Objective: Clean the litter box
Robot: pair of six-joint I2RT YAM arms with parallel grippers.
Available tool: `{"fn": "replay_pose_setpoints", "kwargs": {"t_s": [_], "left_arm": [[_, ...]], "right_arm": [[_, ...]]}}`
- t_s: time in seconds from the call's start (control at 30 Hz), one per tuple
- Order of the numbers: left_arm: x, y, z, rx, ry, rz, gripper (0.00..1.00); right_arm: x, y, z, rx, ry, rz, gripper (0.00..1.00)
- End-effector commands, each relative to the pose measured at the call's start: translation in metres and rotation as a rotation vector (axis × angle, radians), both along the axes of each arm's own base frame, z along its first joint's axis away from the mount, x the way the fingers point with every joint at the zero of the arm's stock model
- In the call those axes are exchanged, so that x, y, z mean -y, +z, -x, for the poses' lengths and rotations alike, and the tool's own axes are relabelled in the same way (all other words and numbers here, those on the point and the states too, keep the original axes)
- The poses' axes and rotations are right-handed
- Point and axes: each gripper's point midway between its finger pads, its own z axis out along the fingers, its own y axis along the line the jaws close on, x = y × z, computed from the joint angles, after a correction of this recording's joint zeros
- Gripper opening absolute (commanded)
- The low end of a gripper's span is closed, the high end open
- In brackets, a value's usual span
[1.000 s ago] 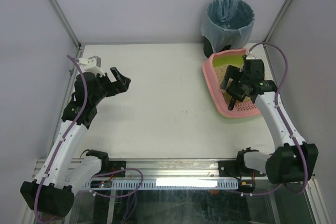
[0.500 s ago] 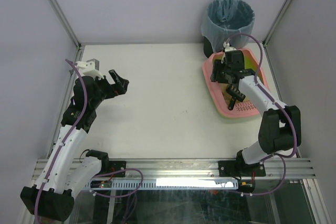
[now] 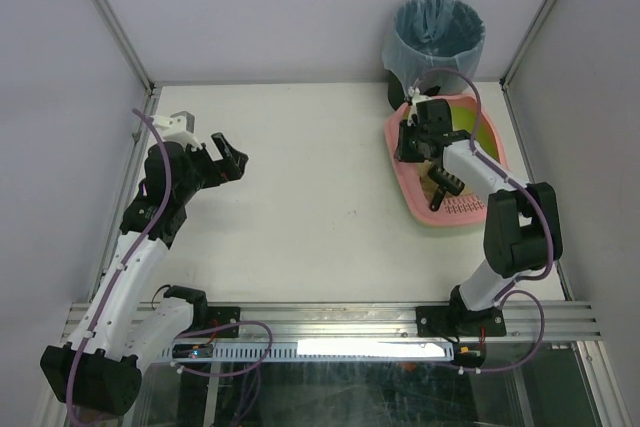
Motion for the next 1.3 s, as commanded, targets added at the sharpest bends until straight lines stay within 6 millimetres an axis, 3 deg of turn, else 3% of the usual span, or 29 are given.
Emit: {"fn": "replay_pose_setpoints", "kwargs": {"t_s": [0.0,0.3,0.53,0.67,0.77,0.93,1.27], "left_arm": [[0.013,0.013,-0.004,0.035,-0.053,0.029,0.99],[0.018,0.007,-0.002,0.005,-0.051,0.082,0.99],[0.0,0.001,-0.002,-0.027,0.067,0.083,0.99],[-0.017,-0.009,-0.001,-0.073,0.181,0.077,0.99],[-0.017,-0.011,0.0,-0.087,0.19,0.085,0.99],[-0.019,-0.01,0.0,-0.094,0.201,0.077,0.99],[-0.036,0.003,0.001,-0.082,0.276,0.024,0.99]], "right_arm": [[-0.053,0.024,-0.007,0.052,0.119,-0.145,0.21],[-0.133,0.021,0.02,0.02,0.253,-0.231,0.21],[-0.208,0.018,0.038,0.018,0.355,-0.293,0.2],[-0.249,0.018,0.033,0.033,0.343,-0.305,0.21],[-0.27,0.011,0.021,0.045,0.263,-0.297,0.21],[-0.32,0.015,0.021,0.077,0.204,-0.295,0.21],[-0.377,0.032,0.03,0.138,0.161,-0.314,0.25]]}}
